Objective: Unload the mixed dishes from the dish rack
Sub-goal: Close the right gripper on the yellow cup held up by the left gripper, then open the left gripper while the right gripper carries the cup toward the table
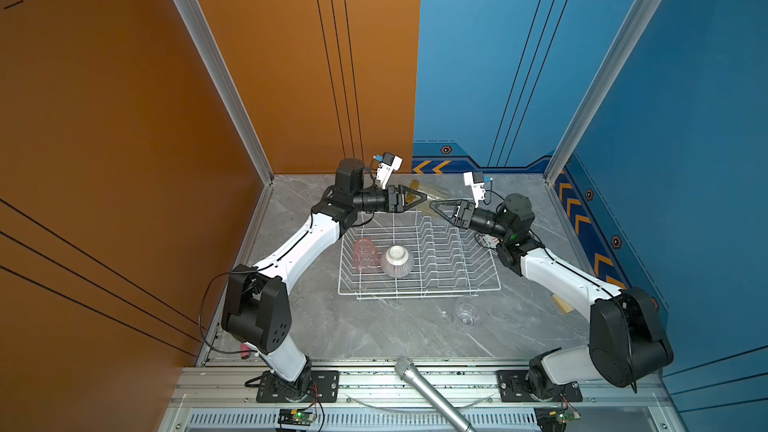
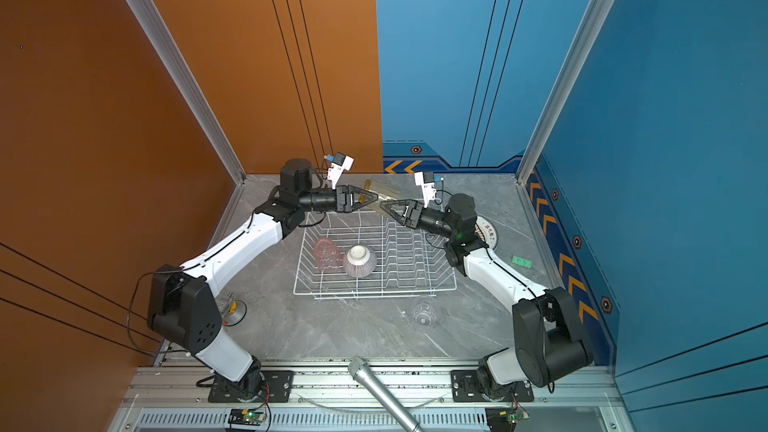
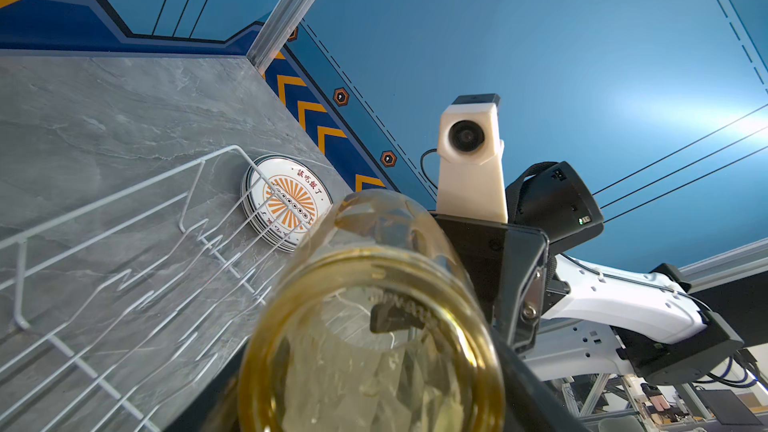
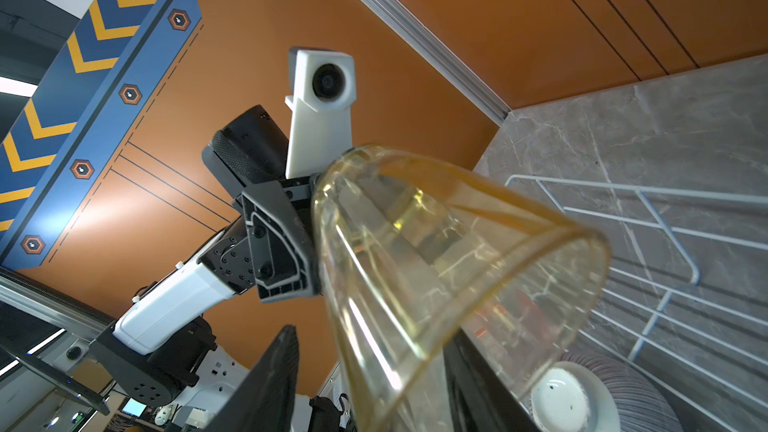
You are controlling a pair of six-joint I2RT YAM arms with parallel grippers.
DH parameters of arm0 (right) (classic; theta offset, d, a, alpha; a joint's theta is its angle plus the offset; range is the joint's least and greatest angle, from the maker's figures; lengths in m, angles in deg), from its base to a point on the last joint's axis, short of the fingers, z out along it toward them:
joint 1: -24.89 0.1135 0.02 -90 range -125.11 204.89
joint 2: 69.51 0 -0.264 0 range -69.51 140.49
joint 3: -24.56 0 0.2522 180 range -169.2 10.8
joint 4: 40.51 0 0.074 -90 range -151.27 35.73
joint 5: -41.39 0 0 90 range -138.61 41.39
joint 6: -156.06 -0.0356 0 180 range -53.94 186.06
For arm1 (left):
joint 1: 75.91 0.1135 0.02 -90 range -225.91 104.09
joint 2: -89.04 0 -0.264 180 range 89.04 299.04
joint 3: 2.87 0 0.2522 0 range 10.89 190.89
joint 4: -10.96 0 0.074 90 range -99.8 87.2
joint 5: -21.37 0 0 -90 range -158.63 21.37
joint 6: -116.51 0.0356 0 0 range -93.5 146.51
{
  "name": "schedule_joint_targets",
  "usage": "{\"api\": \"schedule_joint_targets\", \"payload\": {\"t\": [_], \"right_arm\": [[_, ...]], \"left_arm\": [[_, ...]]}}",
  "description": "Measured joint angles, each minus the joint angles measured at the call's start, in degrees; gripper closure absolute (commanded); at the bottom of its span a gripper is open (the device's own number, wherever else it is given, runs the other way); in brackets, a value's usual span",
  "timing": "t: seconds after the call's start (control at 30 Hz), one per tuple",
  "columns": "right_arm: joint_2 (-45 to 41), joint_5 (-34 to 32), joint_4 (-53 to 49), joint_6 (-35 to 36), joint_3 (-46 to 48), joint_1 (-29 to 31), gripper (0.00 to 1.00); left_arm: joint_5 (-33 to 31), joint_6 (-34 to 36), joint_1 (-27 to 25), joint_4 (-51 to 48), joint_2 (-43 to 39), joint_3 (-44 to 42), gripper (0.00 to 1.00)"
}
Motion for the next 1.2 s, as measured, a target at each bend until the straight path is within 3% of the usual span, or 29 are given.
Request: {"api": "schedule_joint_targets", "payload": {"t": [0.4, 0.57, 0.7, 1.2], "right_arm": [[0.3, 0.2, 5.5, -4.4, -0.2, -0.6, 0.80], [0.3, 1.3, 7.7, -5.4, -0.2, -0.9, 0.99], [0.2, 1.9, 9.1, -5.5, -0.2, -1.0, 1.00], [-1.9, 2.8, 7.0, -5.0, -0.8, -0.7, 1.00]], "left_arm": [[1.7, -2.5, -0.6, 3.7, 0.7, 0.0, 0.65], [3.3, -4.3, -0.6, 4.8, 0.7, 0.0, 0.65], [4.3, -5.2, -0.5, 5.4, 0.7, 0.0, 0.63], [-0.3, -1.7, -1.2, 5.6, -4.0, -4.6, 0.03]]}}
